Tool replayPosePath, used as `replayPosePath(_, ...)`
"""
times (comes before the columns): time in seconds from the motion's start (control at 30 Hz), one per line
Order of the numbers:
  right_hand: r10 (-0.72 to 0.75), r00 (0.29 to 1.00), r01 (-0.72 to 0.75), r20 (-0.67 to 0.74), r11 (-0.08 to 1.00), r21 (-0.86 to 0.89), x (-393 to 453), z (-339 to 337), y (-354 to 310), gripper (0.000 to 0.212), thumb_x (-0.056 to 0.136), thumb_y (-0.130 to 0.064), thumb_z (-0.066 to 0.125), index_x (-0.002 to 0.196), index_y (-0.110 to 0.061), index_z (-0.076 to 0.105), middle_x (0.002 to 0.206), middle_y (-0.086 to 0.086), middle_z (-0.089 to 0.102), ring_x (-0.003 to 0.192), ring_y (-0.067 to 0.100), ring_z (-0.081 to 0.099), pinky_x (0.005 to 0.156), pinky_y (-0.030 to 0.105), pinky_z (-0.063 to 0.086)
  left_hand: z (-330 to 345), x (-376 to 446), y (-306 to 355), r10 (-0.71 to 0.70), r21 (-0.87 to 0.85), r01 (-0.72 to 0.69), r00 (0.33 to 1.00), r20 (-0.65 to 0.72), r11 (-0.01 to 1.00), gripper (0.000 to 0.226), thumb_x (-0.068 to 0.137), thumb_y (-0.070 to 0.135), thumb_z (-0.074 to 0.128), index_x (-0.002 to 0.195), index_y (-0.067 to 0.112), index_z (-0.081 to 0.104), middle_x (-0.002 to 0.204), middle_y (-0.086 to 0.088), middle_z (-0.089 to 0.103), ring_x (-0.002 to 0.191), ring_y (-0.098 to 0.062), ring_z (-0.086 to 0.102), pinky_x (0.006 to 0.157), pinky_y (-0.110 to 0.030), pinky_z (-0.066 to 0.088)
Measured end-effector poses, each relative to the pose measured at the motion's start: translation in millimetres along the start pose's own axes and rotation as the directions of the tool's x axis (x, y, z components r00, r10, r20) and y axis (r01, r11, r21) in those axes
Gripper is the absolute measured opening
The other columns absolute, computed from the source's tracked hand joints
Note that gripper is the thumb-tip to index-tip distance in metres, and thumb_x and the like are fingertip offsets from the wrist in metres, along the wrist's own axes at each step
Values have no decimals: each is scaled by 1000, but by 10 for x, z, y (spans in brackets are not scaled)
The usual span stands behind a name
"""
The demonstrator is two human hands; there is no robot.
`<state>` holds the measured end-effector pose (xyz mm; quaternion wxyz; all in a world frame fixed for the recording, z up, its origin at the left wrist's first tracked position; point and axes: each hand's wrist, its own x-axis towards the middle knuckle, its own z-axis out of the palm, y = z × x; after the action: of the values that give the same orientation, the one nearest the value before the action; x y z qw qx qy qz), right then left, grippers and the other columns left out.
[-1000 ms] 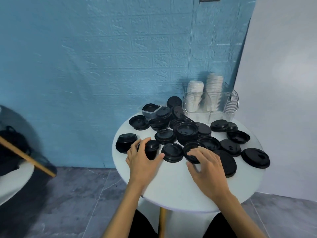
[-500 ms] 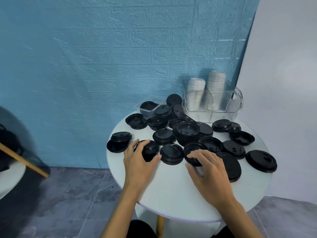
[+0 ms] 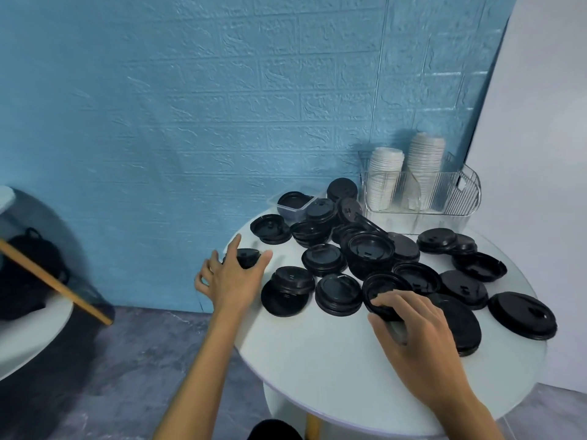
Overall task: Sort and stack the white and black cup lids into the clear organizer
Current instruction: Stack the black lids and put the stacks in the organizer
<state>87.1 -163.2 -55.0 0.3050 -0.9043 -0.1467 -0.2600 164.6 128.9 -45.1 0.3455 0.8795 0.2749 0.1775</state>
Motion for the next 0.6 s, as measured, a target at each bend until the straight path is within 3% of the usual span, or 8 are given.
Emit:
replayPosePath(0.17,18,1000,-18,-3,1000,13,-2,-13,10,25,82,-17,82,101,-28,69,106,-21,63,106,11,59,92,24,33,79,131,32,81,40,-80,997,-19,996,50,78,70,70,121,45,67,133,3,65,132,-23,49,117,-46,13)
replayPosePath(0.3,25,1000,-25,-7,1000,17,-7,-18,-4,24,83,-18,81,101,-29,69,106,-21,63,105,11,58,92,23,32,-46,-15,202,159,0,-160,982,-99,987,51,75,67,77,119,42,69,127,6,68,129,-22,49,115,-44,13)
replayPosePath(0.37,31,999,-31,-20,999,35,-8,-26,-10,24,83,-17,81,101,-29,69,106,-21,64,105,9,57,93,22,32,-179,-207,303,208,-122,-221,972,-111,968,54,72,67,78,120,46,66,128,11,66,128,-19,48,114,-42,18)
replayPosePath(0.5,50,995,-43,-85,996,83,-5,-54,-21,25,83,-15,81,102,-28,71,107,-21,64,107,7,57,95,27,39,-279,-908,394,446,-400,-403,895,16,823,53,58,68,77,107,49,68,115,28,67,115,-8,58,109,-48,43)
replayPosePath(0.6,53,991,-42,-125,995,92,-12,-87,-11,26,83,-14,81,105,-25,71,110,-18,65,111,11,59,97,37,44,-163,-1324,361,568,-405,-463,802,187,788,58,58,67,78,113,55,61,124,39,55,122,5,50,112,-39,39)
